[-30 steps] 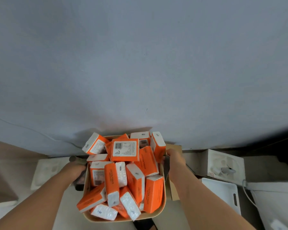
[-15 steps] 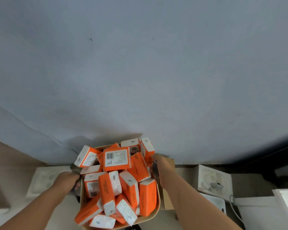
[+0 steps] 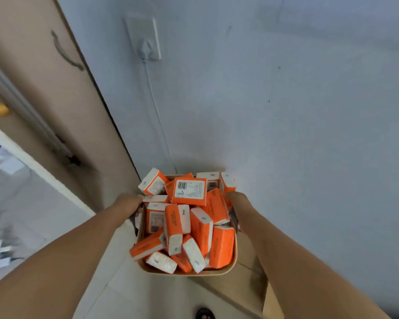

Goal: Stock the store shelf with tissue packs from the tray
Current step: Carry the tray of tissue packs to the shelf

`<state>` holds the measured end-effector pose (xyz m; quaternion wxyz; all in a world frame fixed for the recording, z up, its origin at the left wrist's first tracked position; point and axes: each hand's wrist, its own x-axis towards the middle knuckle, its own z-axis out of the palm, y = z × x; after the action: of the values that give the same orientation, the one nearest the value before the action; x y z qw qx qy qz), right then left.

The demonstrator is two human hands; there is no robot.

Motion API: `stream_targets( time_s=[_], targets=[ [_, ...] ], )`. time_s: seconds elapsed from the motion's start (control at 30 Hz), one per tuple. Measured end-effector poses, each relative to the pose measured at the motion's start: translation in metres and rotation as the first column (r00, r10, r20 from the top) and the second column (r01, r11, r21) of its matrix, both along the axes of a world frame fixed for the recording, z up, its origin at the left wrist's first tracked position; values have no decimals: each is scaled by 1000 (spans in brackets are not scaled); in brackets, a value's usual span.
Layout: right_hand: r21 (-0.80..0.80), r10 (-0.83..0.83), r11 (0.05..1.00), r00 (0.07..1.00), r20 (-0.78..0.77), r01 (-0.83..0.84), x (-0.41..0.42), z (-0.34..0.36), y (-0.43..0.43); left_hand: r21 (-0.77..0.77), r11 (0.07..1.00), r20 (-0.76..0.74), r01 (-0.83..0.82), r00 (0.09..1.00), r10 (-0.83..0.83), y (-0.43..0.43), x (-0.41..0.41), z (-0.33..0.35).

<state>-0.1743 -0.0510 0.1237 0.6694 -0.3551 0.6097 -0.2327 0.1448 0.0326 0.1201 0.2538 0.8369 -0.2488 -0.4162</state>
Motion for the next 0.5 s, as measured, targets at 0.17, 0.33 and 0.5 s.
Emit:
stream_targets(
  time_s=[0.17,0.33,0.5],
  targets=[
    [-49,236,971,972,20,-235,83,-1,-8,-126,990,58,-62,996,70,55,48,37],
    [-101,438,895,899,25,-434,181,12,8,-174,945,56,-278,955,292,135,105,59],
    [-147,653,753,757,42,-641,276,26,60,-186,818,-6,-545,833,554,242,156,58]
  ],
)
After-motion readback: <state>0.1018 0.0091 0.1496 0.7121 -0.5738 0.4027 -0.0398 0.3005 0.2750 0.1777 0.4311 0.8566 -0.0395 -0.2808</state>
